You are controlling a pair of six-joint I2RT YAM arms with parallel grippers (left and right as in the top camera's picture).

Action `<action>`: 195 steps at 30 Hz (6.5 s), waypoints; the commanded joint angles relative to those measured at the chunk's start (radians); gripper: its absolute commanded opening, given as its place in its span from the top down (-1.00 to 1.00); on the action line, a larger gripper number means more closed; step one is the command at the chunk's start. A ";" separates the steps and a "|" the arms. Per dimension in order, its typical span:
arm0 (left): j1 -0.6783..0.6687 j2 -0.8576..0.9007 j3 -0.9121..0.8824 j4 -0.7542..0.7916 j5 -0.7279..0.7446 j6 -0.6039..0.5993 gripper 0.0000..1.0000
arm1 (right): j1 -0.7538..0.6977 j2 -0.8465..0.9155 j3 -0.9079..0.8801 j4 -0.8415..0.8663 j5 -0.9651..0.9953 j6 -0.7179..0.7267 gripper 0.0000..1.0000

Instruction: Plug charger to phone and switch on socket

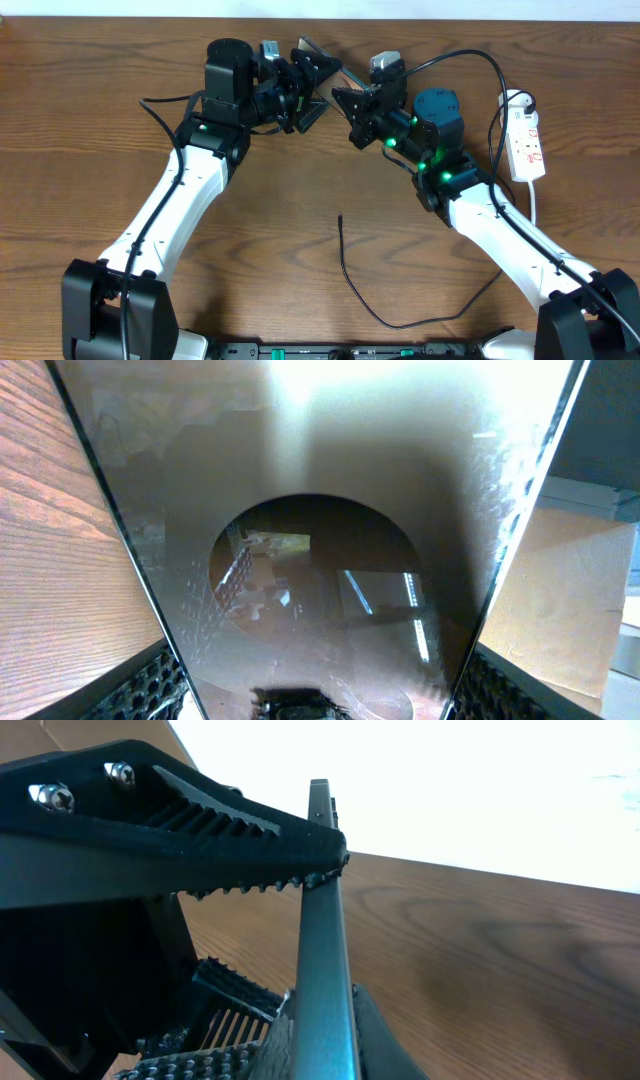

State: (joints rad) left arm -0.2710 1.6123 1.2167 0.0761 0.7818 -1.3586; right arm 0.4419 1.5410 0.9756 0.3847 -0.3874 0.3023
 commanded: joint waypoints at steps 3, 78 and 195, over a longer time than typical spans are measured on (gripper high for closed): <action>-0.007 -0.025 -0.003 0.016 0.017 0.011 -0.84 | 0.013 0.000 0.018 0.007 -0.063 0.018 0.98; 0.121 -0.024 -0.003 0.142 0.010 0.041 -0.69 | 0.171 0.000 0.018 0.184 0.150 1.546 0.98; 0.548 -0.024 -0.003 0.233 0.621 0.458 0.85 | 0.315 0.262 0.174 -1.078 0.301 0.539 -0.58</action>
State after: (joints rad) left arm 0.2733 1.6081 1.2163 0.2966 1.3853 -0.9161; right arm 0.7437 1.7836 1.1290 -0.6899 -0.1112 0.8307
